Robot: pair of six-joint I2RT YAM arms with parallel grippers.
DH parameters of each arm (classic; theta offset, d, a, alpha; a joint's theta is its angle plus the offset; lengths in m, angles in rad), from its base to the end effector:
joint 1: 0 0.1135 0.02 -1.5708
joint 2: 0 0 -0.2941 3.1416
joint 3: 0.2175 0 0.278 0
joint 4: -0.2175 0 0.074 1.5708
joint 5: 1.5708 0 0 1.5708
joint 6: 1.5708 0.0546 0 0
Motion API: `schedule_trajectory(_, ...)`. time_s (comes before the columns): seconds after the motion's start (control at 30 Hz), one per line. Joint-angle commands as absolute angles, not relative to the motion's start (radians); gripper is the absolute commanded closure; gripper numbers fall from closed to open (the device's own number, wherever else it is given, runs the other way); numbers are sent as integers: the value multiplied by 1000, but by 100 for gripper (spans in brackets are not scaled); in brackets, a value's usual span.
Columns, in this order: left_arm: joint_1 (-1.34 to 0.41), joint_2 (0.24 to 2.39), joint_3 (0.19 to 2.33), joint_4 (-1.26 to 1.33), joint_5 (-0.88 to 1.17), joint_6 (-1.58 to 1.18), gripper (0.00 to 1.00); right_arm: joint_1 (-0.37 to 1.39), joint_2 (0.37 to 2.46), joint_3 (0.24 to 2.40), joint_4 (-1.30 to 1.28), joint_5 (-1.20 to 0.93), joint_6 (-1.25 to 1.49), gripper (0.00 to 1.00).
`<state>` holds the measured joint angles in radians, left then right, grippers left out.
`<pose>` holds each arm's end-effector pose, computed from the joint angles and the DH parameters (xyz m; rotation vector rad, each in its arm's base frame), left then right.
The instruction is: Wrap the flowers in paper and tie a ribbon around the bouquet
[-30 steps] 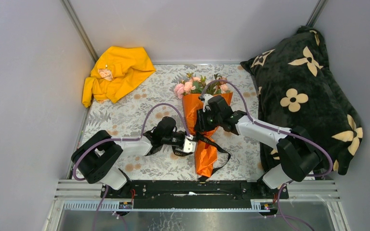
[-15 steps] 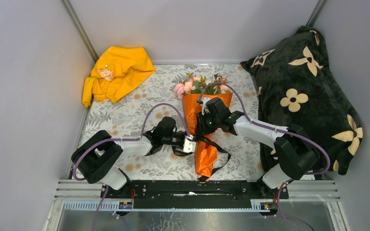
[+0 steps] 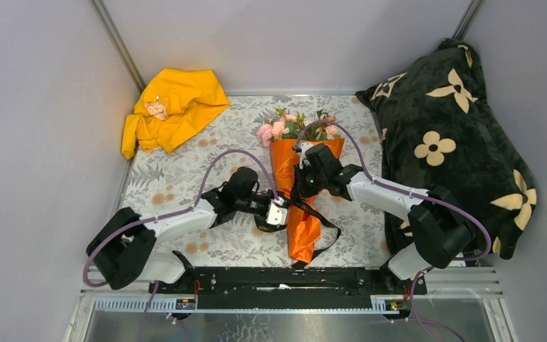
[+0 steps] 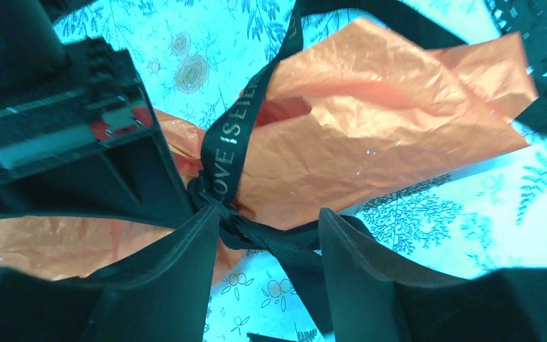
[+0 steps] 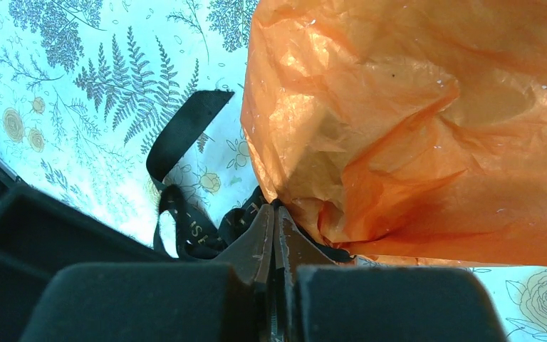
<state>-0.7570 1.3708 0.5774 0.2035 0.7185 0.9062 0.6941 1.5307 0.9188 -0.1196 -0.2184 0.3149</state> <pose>0.1864 -0.2255 0.1863 1.7746 1.0668 -0.6795 0.2688 0.2391 0.2155 -0.5681 2.3368 0.7485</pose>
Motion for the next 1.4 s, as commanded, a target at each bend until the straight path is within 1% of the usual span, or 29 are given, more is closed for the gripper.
schedule_trajectory(0.0, -730, 1305, 679, -135, 759, 986, 34, 705, 1482, 919, -75, -193, 334, 100)
schedule_trajectory(0.07, -700, 1308, 691, -152, 738, 976, 27, 705, 1480, 919, -71, -191, 336, 100)
schedule_trajectory(0.13, -663, 1331, 692, -88, 703, 878, 19, 705, 1475, 918, -71, -188, 337, 100)
schedule_trajectory(0.2, -636, 1362, 696, -59, 691, 811, 14, 704, 1468, 916, -72, -179, 341, 100)
schedule_trajectory(0.3, -634, 1388, 681, -62, 690, 759, 9, 704, 1457, 912, -71, -165, 348, 100)
schedule_trajectory(0.33, -640, 1389, 686, -87, 700, 766, 9, 704, 1455, 909, -68, -162, 352, 100)
schedule_trajectory(0.4, -643, 1392, 681, -47, 692, 697, 7, 705, 1449, 901, -58, -160, 359, 100)
schedule_trajectory(0.5, -652, 1421, 693, -5, 636, 642, 9, 705, 1445, 893, -47, -161, 367, 100)
schedule_trajectory(0.57, -665, 1428, 692, 21, 603, 644, 16, 704, 1445, 891, -43, -162, 368, 100)
schedule_trajectory(0.6, -672, 1429, 690, 19, 594, 669, 23, 704, 1444, 891, -43, -162, 369, 100)
schedule_trajectory(0.63, -679, 1428, 687, 16, 582, 690, 33, 705, 1440, 890, -43, -159, 370, 100)
schedule_trajectory(0.67, -683, 1427, 684, 9, 570, 715, 55, 705, 1435, 888, -42, -157, 370, 100)
schedule_trajectory(0.73, -688, 1421, 678, 2, 561, 761, 91, 705, 1417, 882, -44, -135, 378, 100)
schedule_trajectory(0.77, -688, 1416, 673, 2, 557, 782, 100, 705, 1405, 877, -44, -120, 381, 100)
schedule_trajectory(0.93, -690, 1401, 667, -58, 563, 878, 100, 705, 1340, 861, -48, -42, 396, 100)
schedule_trajectory(1.1, -691, 1393, 648, -182, 495, 1184, 100, 660, 1290, 844, -142, -5, 407, 100)
schedule_trajectory(1.23, -691, 1404, 629, -206, 438, 1239, 100, 581, 1231, 745, -158, -36, 465, 100)
schedule_trajectory(1.37, -683, 1409, 581, -192, 405, 1299, 100, 519, 1170, 663, -223, -6, 514, 100)
